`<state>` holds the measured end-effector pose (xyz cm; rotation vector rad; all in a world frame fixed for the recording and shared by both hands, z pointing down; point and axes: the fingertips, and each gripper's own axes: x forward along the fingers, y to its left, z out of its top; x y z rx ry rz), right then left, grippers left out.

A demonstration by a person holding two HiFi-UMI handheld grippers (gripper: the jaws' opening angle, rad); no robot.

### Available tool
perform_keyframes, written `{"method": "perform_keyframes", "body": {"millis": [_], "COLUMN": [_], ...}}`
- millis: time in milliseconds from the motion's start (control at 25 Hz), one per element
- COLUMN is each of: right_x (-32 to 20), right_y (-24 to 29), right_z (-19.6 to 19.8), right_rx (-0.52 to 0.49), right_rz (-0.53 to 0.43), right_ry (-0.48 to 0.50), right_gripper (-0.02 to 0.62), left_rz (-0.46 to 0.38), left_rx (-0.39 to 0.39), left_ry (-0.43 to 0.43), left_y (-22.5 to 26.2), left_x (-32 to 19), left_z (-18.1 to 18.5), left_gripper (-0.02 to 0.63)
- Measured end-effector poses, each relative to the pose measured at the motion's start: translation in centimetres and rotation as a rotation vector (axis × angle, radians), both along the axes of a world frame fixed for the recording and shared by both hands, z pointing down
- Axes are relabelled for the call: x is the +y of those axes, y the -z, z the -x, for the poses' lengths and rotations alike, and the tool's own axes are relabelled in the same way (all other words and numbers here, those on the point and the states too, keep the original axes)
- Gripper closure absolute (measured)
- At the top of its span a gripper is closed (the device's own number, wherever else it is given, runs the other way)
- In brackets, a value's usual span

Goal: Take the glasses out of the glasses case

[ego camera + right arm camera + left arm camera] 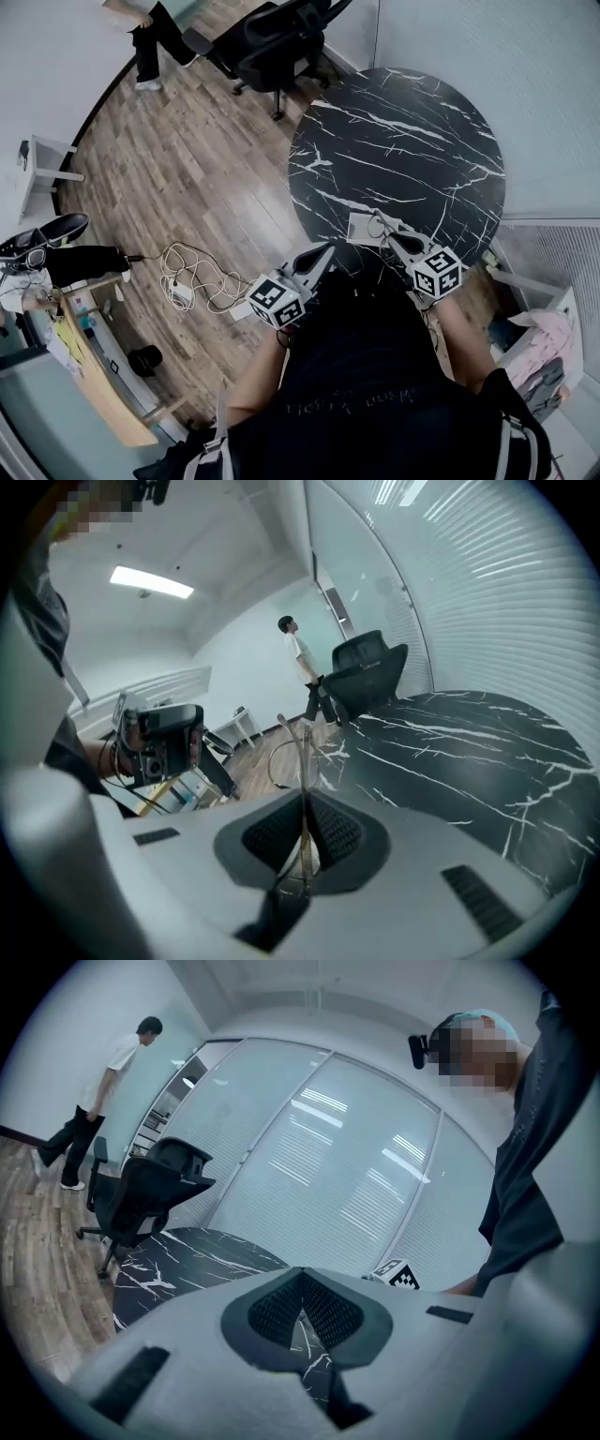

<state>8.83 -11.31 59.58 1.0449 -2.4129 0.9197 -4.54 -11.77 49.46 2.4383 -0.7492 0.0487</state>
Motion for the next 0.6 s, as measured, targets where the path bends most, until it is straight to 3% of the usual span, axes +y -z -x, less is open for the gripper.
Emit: {"method": "perform_keyframes", "body": {"millis": [280, 600], "right_x": [-0.7, -0.4], "right_y": [3.4, 6.6], "right_z": [-1.2, -2.1], "right_rx": [-0.203, -0.332], "right_rz": [0.012, -0.014], "right_ry": [-0.128, -0.188], "right_gripper": [0.565, 0.565], "left_rz": [-0.006, -0.013], "left_rx": [0.002, 0.0], "left_ry": [-0.022, -0.019], "left_y": [0.3, 0.9], "left_x": [-0.1, -0.4], "left_z": [-0.6, -0.6], "left_gripper": [0.588, 0.588]}}
